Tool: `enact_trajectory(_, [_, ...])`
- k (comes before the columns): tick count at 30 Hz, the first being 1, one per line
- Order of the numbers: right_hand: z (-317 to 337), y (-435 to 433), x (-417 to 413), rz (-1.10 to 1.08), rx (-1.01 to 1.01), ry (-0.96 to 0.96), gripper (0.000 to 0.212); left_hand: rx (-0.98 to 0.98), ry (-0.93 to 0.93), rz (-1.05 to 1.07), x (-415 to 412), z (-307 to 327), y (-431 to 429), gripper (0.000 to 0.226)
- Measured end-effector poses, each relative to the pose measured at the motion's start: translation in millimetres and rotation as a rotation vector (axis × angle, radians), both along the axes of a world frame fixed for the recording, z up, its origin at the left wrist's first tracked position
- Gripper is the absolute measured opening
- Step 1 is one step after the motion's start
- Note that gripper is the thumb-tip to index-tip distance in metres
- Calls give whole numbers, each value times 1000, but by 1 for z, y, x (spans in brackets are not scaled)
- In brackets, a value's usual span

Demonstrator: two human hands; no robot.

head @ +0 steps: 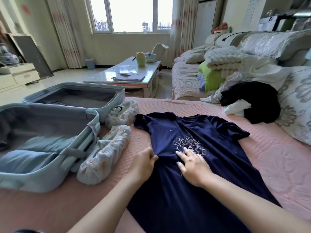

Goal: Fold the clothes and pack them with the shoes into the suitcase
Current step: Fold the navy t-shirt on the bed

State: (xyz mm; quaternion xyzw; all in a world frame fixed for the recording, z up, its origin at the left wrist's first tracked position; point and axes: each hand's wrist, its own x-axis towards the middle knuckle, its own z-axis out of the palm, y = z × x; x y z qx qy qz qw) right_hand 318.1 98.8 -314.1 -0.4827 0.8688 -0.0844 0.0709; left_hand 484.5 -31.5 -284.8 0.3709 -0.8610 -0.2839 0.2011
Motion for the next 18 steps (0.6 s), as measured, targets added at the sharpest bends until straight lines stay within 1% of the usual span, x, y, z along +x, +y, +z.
enact_trajectory(1, [-2, 3, -1, -10, 2, -11, 57, 68, 29, 48, 4, 2, 3, 26])
enact_trajectory(3, [-3, 9, -2, -17, 19, -31, 57, 158, 14, 104, 11, 6, 6, 25])
enact_trajectory(6, [-1, 17, -2, -32, 26, -50, 57, 140, -126, 30, 26, 14, 10, 25])
enact_trajectory(9, [1, 20, -3, -33, 45, -53, 57, 47, -291, -26, 46, 24, 3, 25])
enact_trajectory(10, [2, 20, -4, -32, 53, -53, 57, 11, -330, -12, 53, 27, 0, 21])
enact_trajectory(12, [3, 20, -5, -29, 76, -46, 58, -59, -350, 54, 67, 30, -6, 11])
enact_trajectory(13, [2, 20, -4, -27, 87, -37, 58, -99, -377, 80, 73, 28, -7, 10])
enact_trajectory(16, [3, 22, 0, -25, 103, -6, 59, -224, -559, 69, 85, 10, 1, 14])
enact_trajectory(17, [4, 24, 2, -19, 102, 1, 59, -287, -539, 72, 84, 5, 3, 15])
enact_trajectory(18, [6, 28, 3, -3, 97, 8, 59, -358, -433, 56, 82, 2, 6, 14])
